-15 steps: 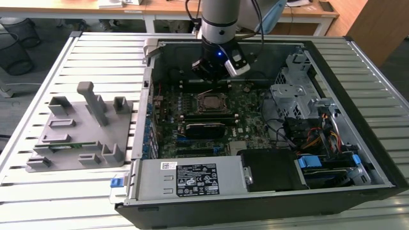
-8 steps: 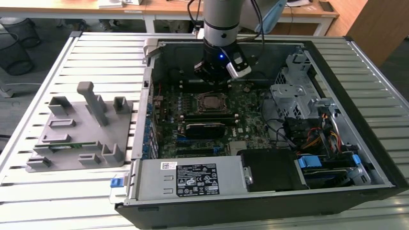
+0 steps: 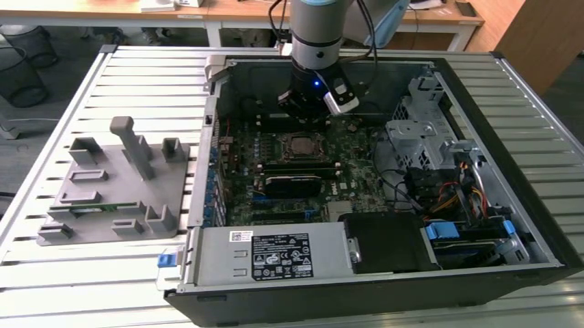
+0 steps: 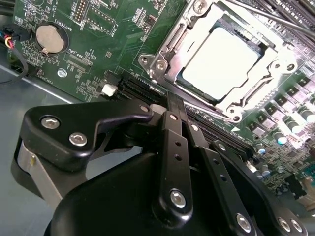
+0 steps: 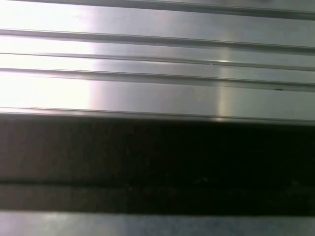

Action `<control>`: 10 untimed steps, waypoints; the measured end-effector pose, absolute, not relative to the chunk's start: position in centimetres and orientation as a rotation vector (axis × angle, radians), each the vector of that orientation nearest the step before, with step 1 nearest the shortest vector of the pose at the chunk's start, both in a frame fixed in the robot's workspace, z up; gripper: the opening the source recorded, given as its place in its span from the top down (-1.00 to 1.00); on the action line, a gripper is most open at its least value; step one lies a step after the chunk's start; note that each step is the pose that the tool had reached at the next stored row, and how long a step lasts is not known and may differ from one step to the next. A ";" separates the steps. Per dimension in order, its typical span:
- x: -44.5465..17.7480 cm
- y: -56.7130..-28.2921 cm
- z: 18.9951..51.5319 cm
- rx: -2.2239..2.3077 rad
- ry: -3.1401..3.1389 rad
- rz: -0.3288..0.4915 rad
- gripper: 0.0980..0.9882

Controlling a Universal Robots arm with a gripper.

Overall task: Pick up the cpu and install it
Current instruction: 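Install the first cpu locking lever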

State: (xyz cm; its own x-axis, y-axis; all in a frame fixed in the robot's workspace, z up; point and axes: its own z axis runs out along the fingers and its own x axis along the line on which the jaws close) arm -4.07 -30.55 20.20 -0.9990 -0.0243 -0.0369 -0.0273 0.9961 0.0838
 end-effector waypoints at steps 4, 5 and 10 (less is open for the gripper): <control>-4.1 -30.5 19.9 -0.040 3.103 0.131 0.98; -4.1 -30.5 19.9 -0.040 3.103 0.131 0.98; -4.0 -30.5 19.9 -0.040 3.103 0.131 0.98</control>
State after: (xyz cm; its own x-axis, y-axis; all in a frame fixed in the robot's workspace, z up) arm -4.05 -30.55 19.86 -0.9990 -0.0243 -0.0369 -0.0273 0.9961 0.0837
